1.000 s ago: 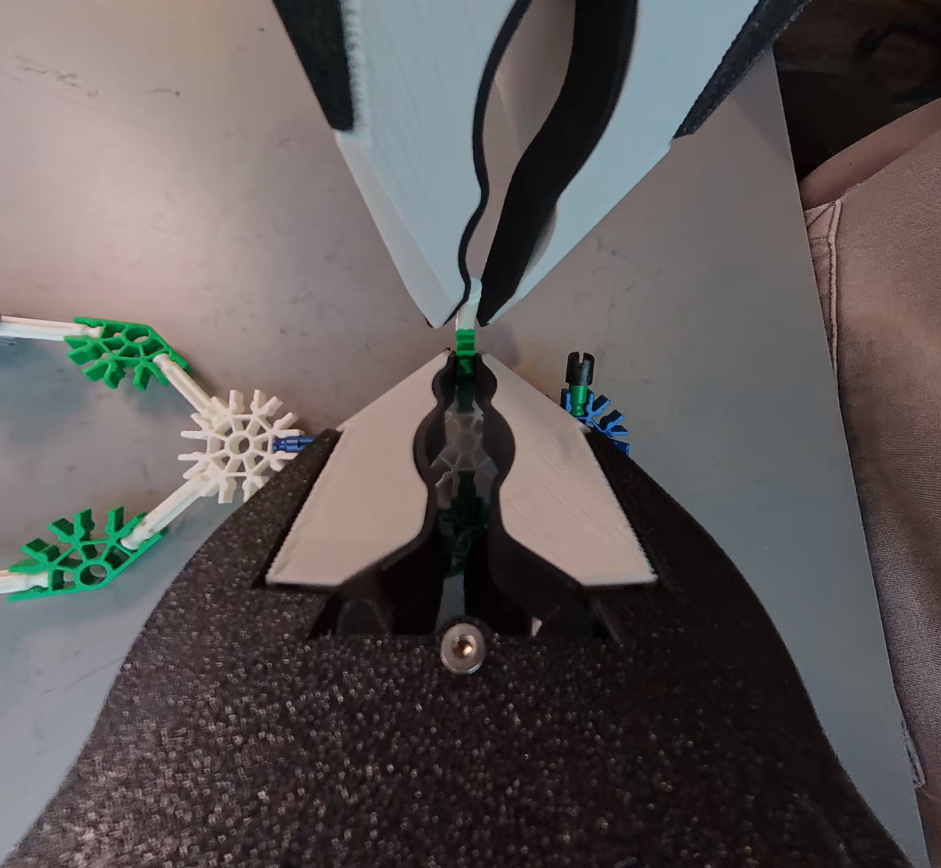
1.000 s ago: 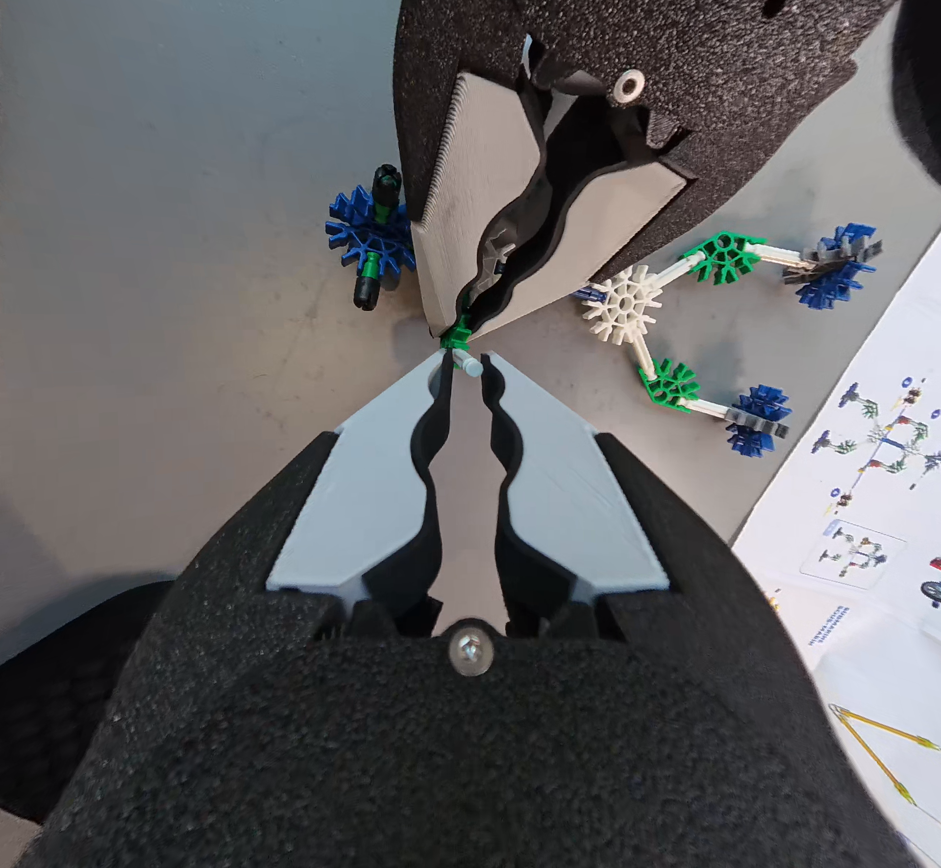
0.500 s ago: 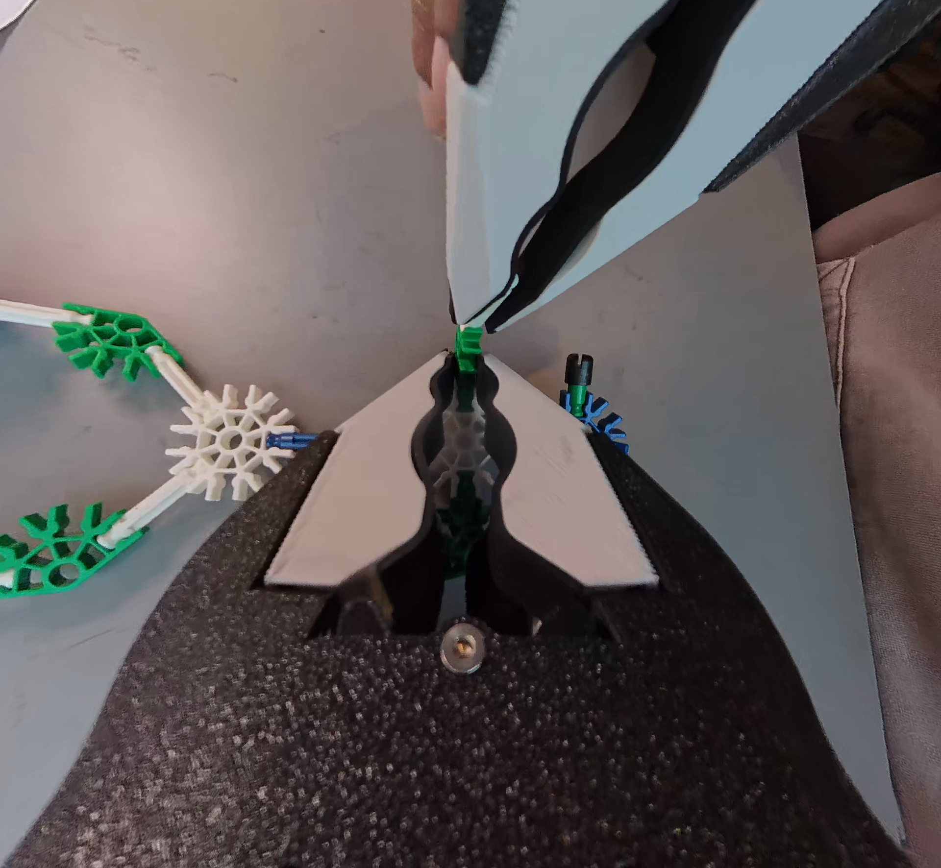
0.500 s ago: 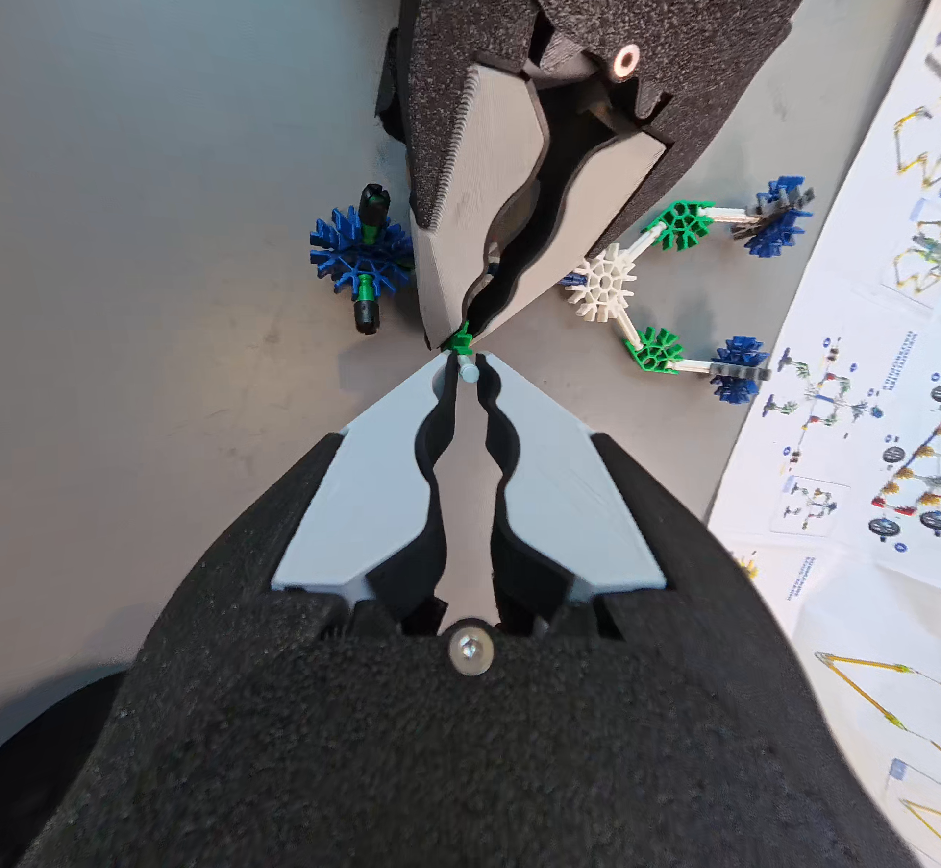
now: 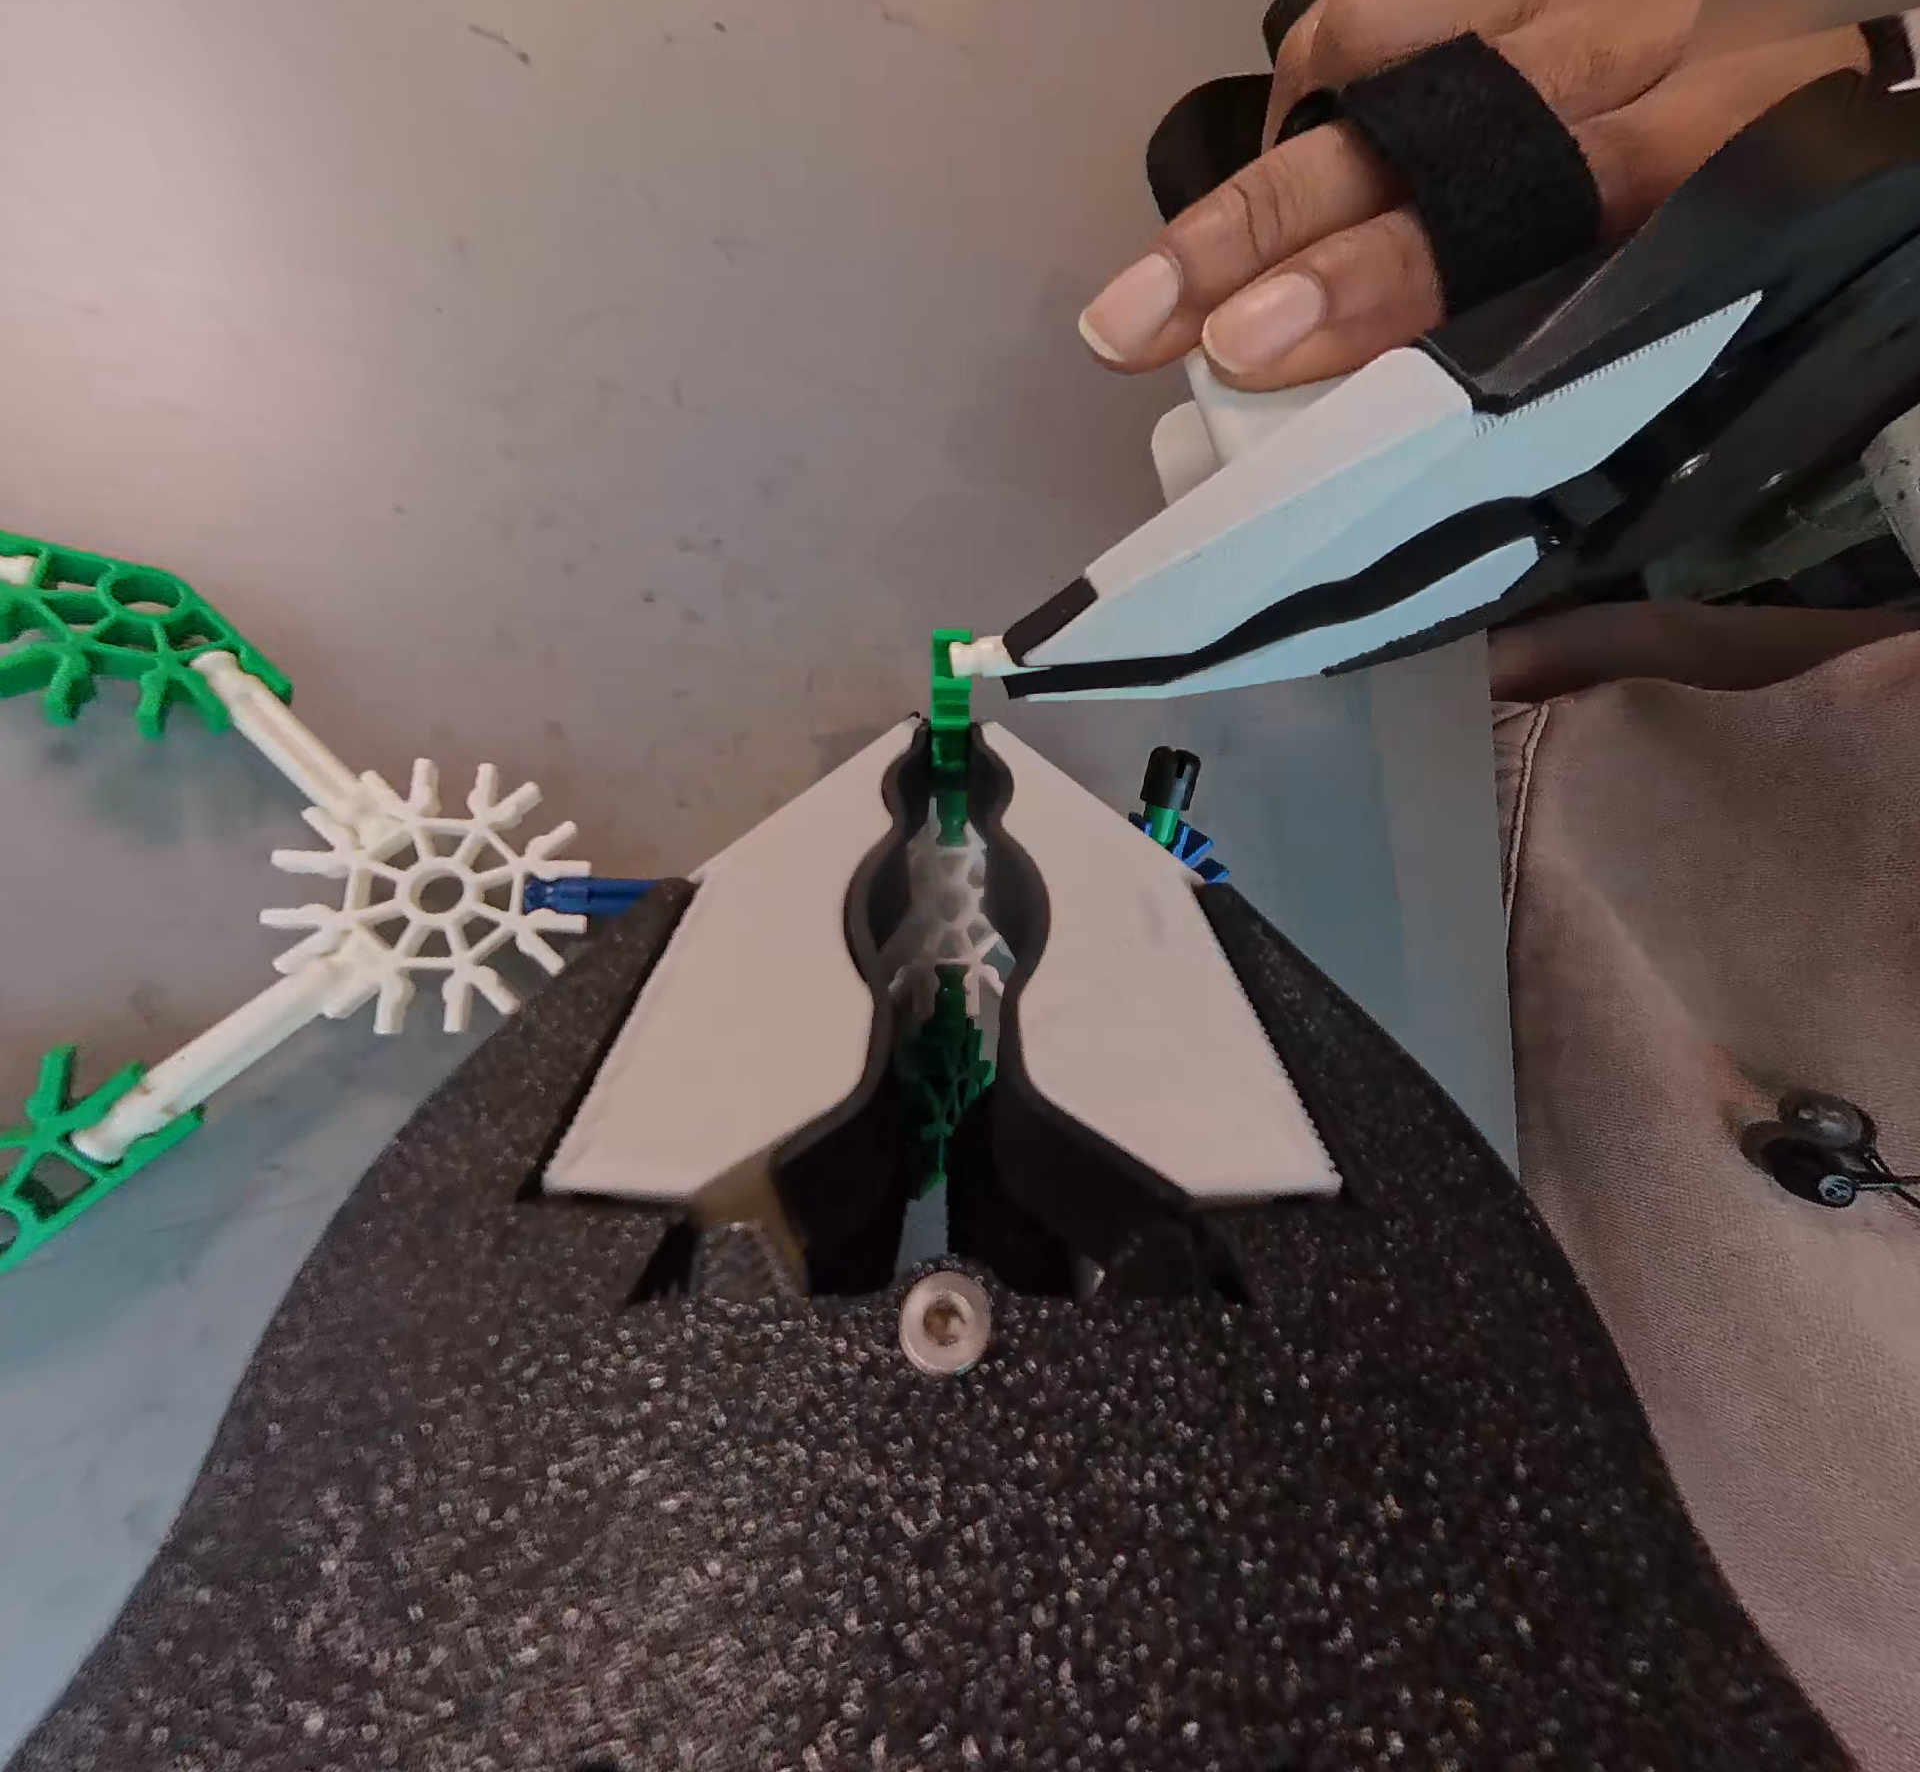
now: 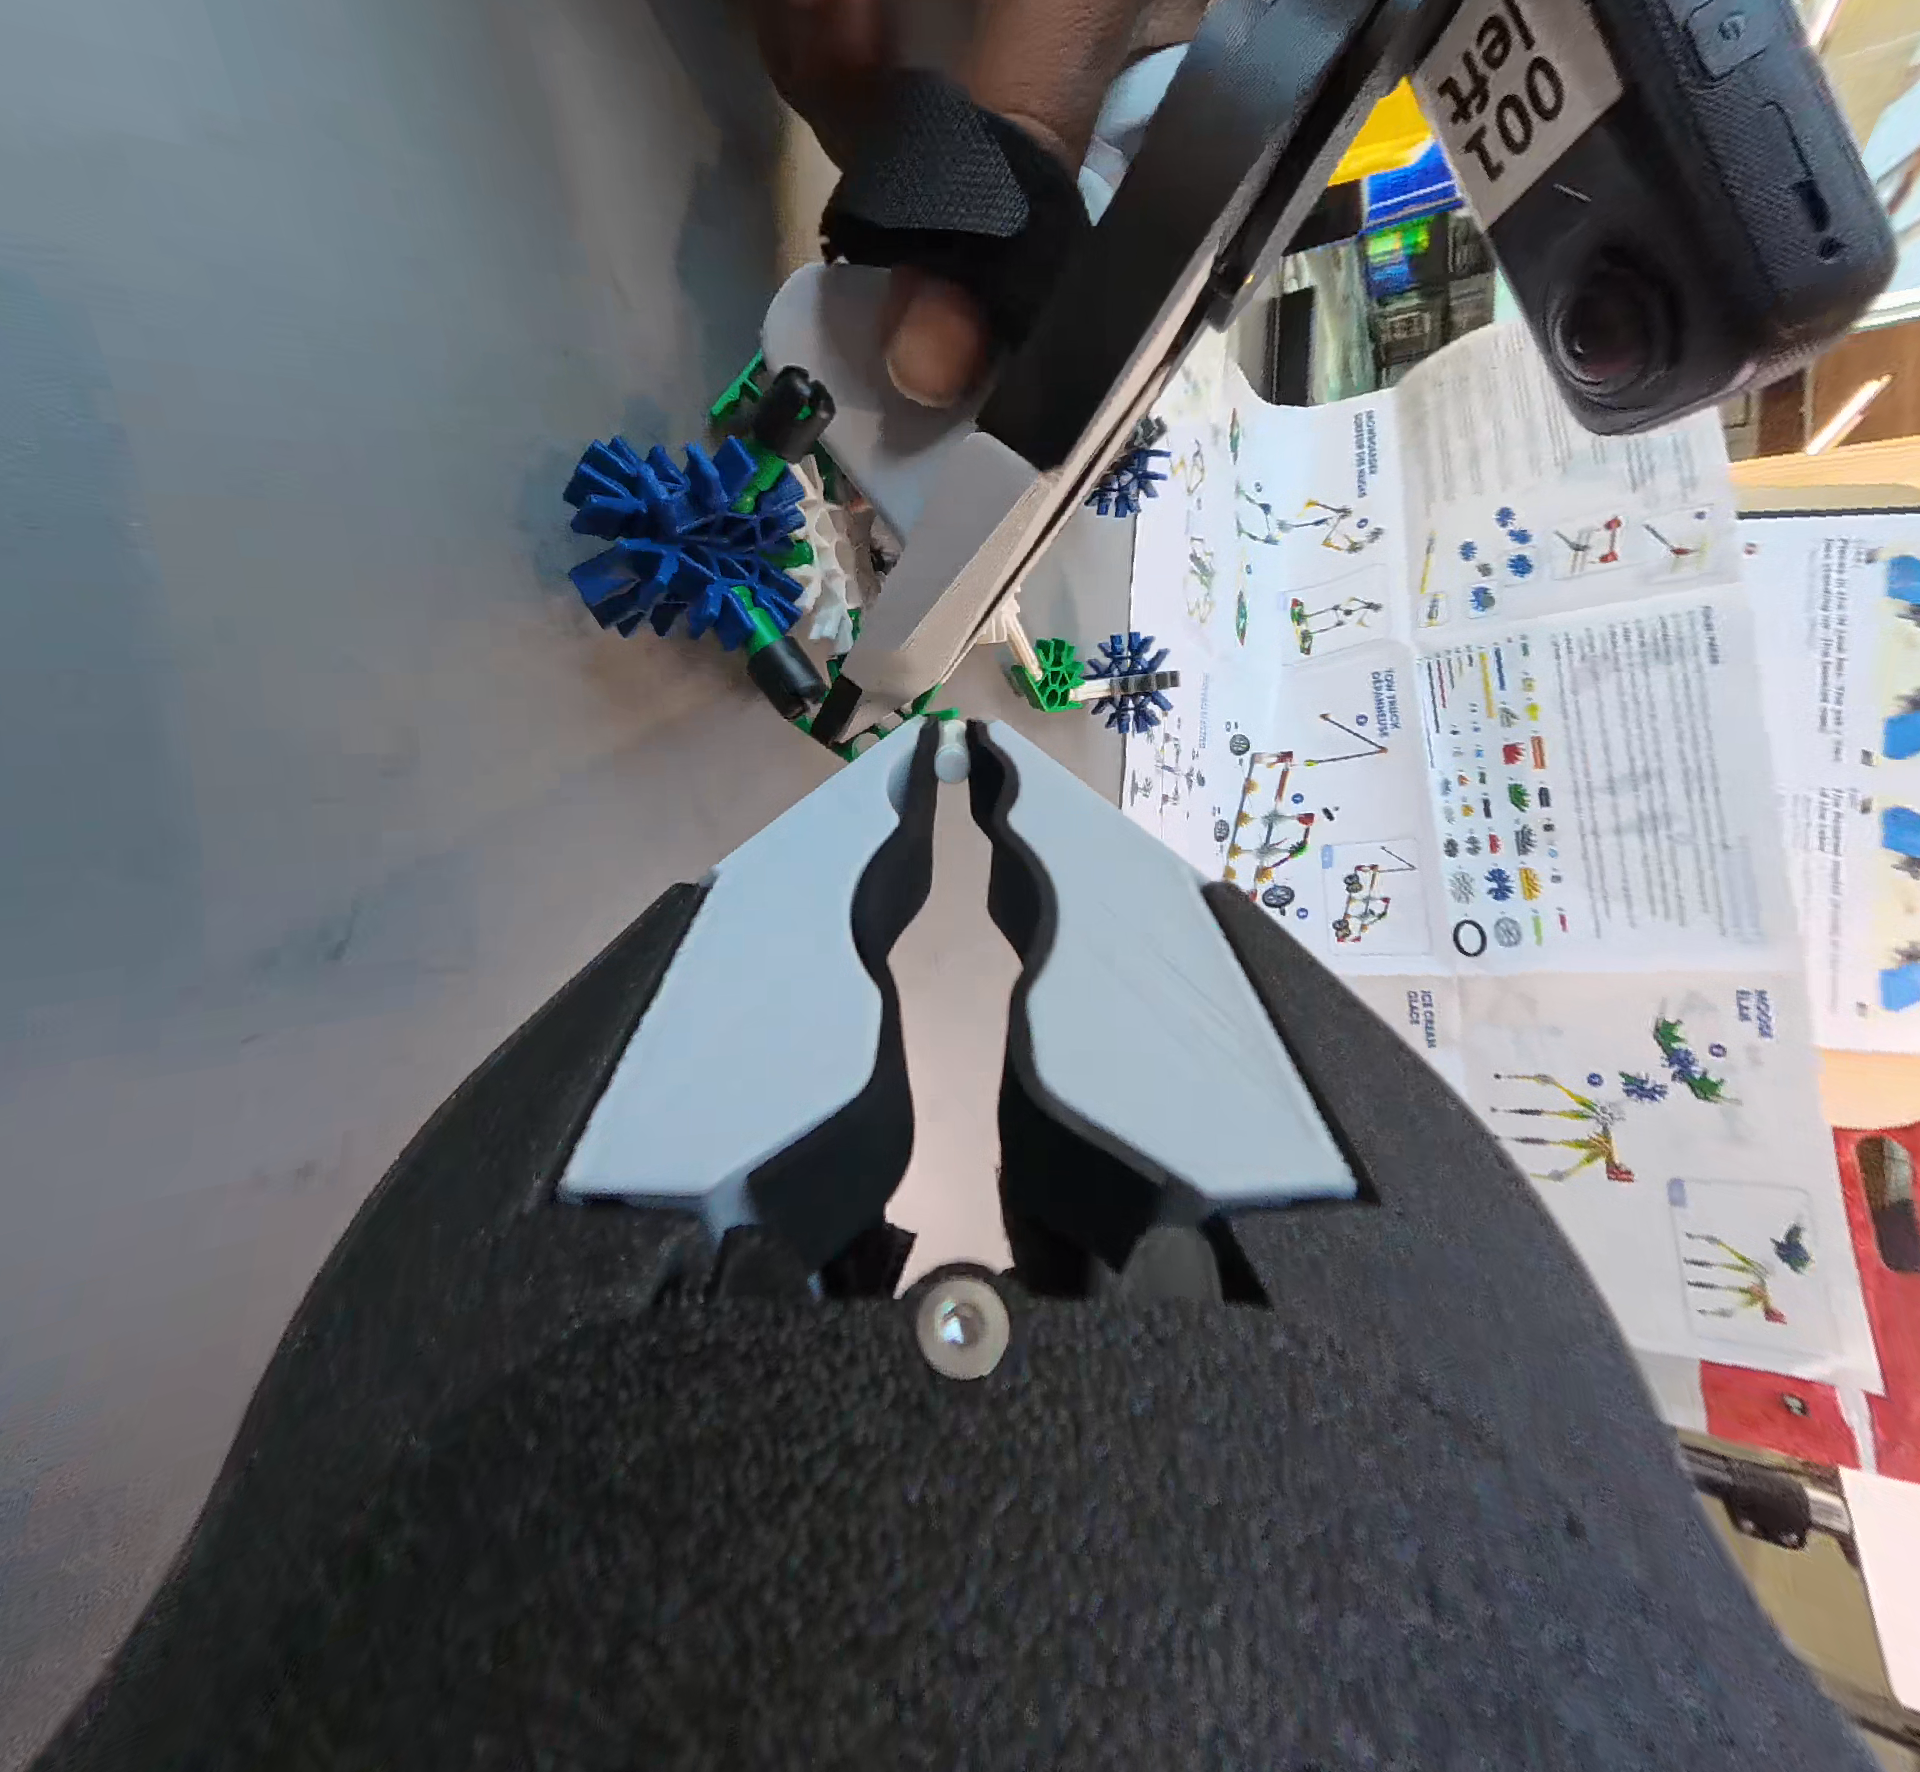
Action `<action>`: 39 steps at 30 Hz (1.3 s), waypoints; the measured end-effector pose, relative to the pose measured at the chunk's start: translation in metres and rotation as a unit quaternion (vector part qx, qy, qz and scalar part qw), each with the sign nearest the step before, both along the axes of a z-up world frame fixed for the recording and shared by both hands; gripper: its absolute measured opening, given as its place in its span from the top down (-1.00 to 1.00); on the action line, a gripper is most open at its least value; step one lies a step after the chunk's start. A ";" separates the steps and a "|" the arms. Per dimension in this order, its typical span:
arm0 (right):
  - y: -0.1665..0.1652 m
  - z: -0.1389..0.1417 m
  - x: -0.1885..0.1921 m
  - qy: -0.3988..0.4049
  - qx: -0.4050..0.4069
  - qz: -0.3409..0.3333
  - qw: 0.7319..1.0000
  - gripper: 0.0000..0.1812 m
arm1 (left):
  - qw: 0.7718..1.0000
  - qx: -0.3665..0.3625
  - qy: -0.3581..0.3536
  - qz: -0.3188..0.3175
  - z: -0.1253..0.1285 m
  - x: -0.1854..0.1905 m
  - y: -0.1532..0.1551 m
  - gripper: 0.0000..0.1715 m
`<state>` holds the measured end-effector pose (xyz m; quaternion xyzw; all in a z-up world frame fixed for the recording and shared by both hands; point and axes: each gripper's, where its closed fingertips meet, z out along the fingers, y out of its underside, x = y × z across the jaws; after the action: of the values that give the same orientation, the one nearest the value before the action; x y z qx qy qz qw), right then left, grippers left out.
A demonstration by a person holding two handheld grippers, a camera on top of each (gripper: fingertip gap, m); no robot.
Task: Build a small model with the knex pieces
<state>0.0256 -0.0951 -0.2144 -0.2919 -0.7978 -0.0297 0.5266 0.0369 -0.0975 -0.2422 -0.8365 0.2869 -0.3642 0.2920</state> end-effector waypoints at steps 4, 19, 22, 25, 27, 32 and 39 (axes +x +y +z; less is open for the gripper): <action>0.000 0.004 0.006 0.041 -0.094 -0.033 0.994 0.96 | 0.997 0.056 0.052 -0.022 -0.004 0.002 -0.003 0.94; 0.005 0.106 -0.020 0.118 -0.552 0.185 0.804 0.95 | 0.963 0.143 -0.229 0.001 0.099 -0.020 0.002 0.69; 0.001 0.098 -0.025 0.157 -0.592 0.221 0.759 0.95 | 0.944 0.095 -0.315 -0.003 0.110 -0.026 0.000 0.71; -0.004 0.084 -0.019 0.138 -0.543 0.217 0.799 0.95 | 0.932 0.069 -0.355 -0.008 0.115 -0.027 0.000 0.76; -0.004 0.087 -0.016 0.153 -0.539 0.219 0.799 0.95 | 0.929 0.059 -0.366 -0.015 0.116 -0.025 0.000 0.79; -0.010 0.087 -0.017 0.153 -0.499 0.227 0.822 0.96 | 0.920 0.036 -0.389 -0.026 0.117 -0.019 -0.004 0.85; -0.013 0.085 -0.020 0.161 -0.453 0.223 0.848 0.95 | 0.917 0.007 -0.398 -0.031 0.116 -0.019 -0.007 0.91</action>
<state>0.0059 -0.1084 -0.1293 -0.3130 -0.6702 0.5012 0.4491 0.0182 -0.1049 -0.1262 -0.6111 0.1751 -0.6741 0.3762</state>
